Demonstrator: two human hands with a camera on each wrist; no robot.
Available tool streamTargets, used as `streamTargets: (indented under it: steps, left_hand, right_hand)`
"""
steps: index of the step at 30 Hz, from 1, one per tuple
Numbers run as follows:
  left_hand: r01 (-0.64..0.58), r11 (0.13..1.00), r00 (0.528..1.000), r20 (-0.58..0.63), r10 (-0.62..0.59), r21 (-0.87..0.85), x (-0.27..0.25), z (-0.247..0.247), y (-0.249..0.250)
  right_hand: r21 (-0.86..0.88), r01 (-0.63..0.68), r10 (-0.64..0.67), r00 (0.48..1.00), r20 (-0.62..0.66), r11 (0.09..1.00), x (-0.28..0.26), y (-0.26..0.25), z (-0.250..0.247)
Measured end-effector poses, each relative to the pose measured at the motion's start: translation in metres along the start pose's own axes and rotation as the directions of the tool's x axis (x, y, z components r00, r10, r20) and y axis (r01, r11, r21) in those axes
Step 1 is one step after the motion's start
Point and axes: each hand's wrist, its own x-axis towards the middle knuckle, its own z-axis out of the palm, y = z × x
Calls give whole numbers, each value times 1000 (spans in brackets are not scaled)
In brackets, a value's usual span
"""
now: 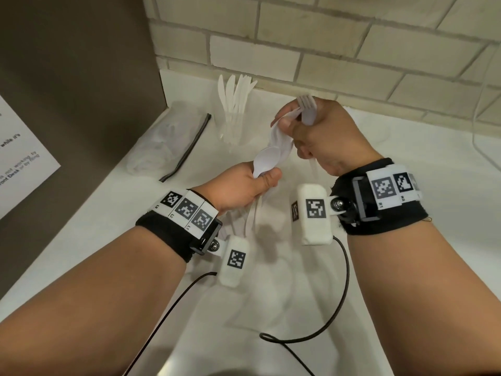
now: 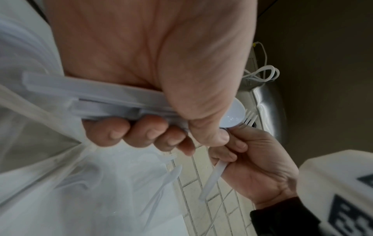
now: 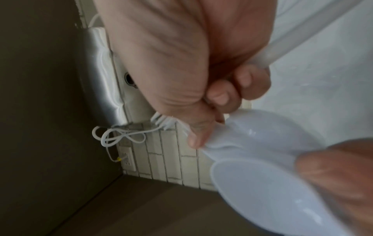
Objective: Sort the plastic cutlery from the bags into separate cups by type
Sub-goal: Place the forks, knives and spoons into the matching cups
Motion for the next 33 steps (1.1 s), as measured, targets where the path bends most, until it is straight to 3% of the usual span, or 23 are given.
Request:
streamTargets:
  steps: [5,9,11,22,27,30,33]
  left_hand:
    - [36,999,999,2,-36,-39,7,2,0]
    - [71,983,995,-62,-83,-167,21,7,6]
    - [81,971,989,-105,-107,-225,30,11,12]
    - [268,866,933,-111,-343,-423,64,22,-3]
    - [287,820,921,-93,-378,-495,65,21,-10]
    - [285,810,922,-83,-378,-513,66,23,-10]
    - [281,806,927,-69,-368,-521,65,26,-9]
  right_hand:
    - [16,122,-113,953,-282,992,11,-1,-21]
    - [-107,252,-269,797,-540,962,33,-15,-55]
    - [-157,268,-309,766,-563,951,50,-17,-61]
    - [-9,309,-281,851,-444,951,127,24,-40]
    - [56,108,-81,929,-361,993,146,63,-35]
    - [68,-37,60,924,-378,997,150,71,-35]
    - [128,-31,78,920,-383,991,151,68,-39]
